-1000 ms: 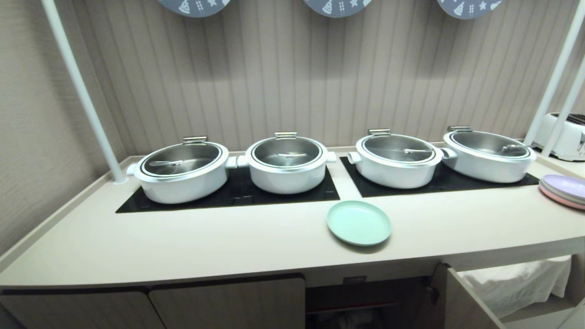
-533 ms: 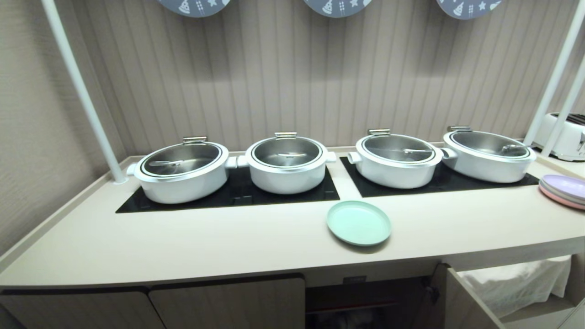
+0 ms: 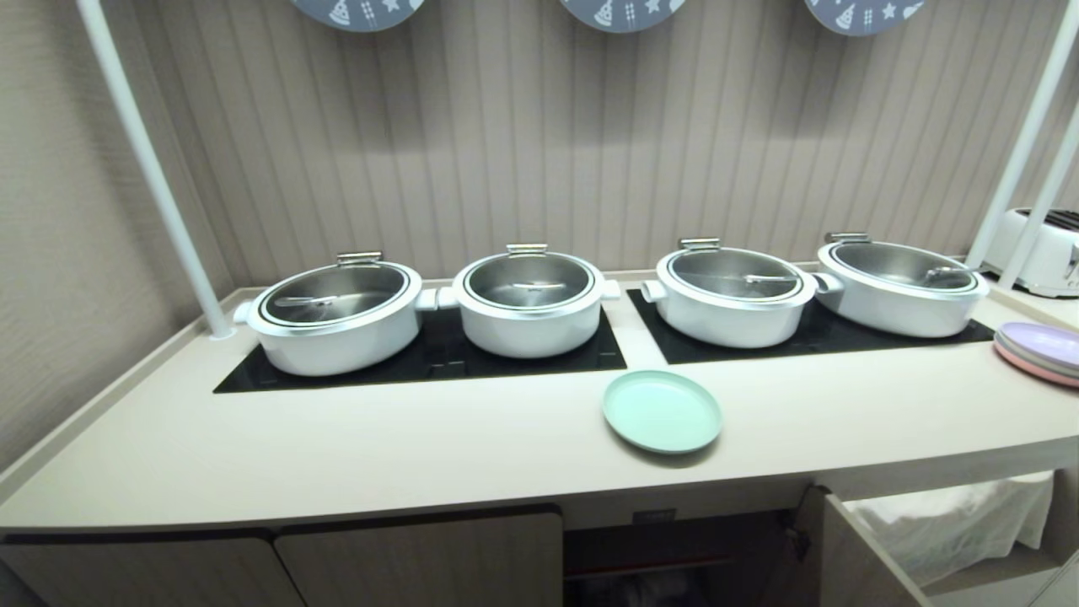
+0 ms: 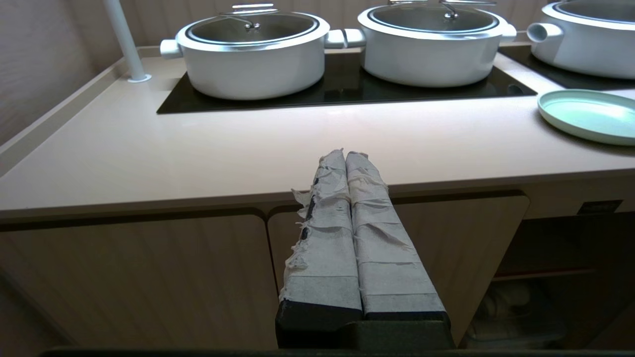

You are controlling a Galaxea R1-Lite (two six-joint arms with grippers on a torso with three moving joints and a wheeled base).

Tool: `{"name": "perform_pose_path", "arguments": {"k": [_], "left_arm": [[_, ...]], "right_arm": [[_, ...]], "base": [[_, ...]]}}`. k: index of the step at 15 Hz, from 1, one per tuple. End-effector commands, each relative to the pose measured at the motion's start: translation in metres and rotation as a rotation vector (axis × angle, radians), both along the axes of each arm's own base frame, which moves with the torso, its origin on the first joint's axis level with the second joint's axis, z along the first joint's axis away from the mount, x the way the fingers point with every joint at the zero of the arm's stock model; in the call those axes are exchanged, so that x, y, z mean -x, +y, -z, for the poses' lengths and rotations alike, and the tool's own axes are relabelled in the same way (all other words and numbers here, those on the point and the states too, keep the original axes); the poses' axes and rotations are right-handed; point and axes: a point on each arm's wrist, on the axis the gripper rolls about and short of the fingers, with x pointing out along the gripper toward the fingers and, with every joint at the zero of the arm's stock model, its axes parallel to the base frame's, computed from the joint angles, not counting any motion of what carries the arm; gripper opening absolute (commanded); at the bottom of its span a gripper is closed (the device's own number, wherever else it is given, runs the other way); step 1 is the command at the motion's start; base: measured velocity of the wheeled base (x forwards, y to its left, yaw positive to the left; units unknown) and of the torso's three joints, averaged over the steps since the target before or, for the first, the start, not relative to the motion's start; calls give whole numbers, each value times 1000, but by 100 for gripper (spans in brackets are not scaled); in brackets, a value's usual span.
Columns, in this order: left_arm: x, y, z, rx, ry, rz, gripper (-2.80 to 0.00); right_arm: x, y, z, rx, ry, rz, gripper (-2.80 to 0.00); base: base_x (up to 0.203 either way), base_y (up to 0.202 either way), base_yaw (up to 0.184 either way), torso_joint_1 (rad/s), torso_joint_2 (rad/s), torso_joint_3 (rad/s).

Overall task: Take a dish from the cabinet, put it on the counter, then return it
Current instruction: Pick up the plate from the table

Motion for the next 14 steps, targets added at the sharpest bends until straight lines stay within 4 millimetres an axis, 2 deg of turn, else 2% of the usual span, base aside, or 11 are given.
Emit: {"name": "perform_pose_path", "arguments": {"k": [1,14], "left_arm": [[0,0,0,0,-1,0,-280],[0,0,0,0,-1,0,-280]], "right_arm": [[1,0,0,1,-16,1,-280],[1,0,0,-48,-14,1,-280]], "base": [[0,0,0,0,0,0],[0,0,0,0,0,0]]}}
